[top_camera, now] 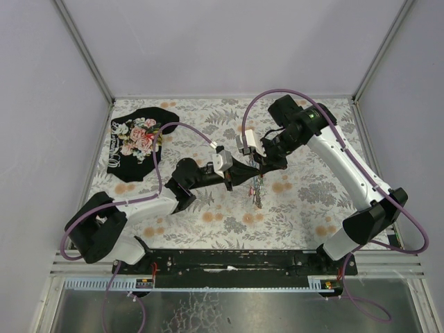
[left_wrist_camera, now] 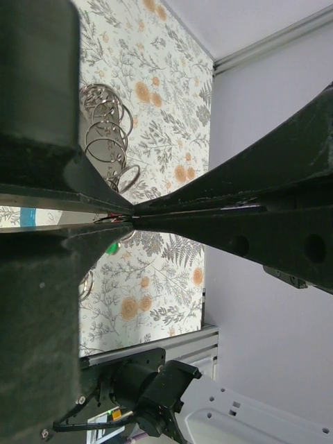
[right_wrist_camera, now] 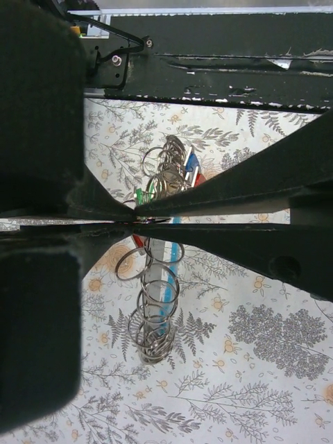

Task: Remove the keys from the keyring
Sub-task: Remove the key from the keyring.

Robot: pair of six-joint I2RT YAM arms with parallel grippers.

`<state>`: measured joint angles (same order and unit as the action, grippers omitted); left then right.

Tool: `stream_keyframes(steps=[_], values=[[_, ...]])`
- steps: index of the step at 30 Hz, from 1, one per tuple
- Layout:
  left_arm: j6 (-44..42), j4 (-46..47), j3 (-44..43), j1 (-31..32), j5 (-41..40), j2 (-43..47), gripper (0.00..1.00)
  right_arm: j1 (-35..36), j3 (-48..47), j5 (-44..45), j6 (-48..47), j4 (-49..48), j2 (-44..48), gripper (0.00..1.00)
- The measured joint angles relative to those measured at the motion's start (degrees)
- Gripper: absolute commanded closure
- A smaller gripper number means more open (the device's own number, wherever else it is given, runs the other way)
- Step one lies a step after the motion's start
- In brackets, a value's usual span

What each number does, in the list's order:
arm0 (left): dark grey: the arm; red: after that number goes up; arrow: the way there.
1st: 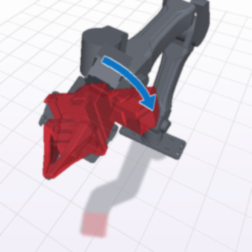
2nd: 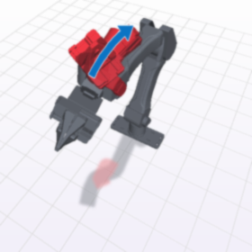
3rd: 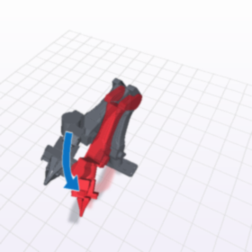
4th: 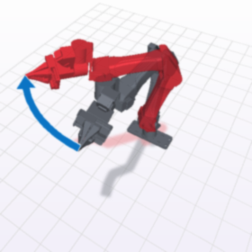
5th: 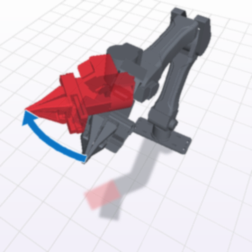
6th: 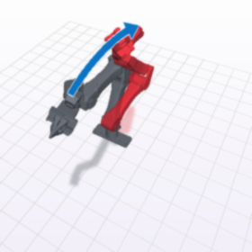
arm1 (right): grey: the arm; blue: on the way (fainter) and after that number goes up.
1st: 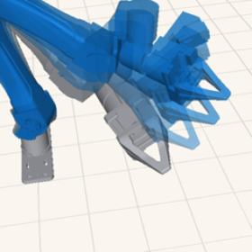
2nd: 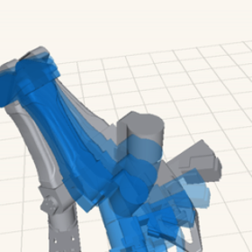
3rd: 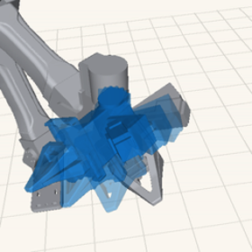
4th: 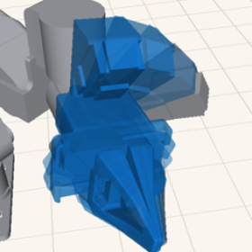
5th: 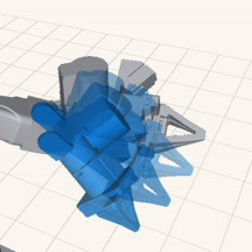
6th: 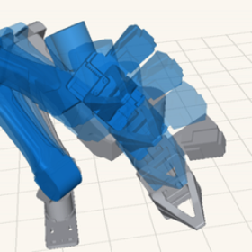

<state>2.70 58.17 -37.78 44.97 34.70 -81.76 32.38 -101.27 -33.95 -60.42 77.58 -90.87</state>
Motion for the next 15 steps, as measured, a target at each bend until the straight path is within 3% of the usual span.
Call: stream_keyframes(steps=[8,15], values=[[-0.83,-1.79,-0.74,0.0,0.44,0.0,1.0,0.0,0.0,0.28,0.22,0.57,0.02,0.96],[-0.11,-0.83,0.79,0.0,-0.98,1.62,1.0,-0.28,0.0,-1.42,1.27,-0.74,0.17,0.59]])
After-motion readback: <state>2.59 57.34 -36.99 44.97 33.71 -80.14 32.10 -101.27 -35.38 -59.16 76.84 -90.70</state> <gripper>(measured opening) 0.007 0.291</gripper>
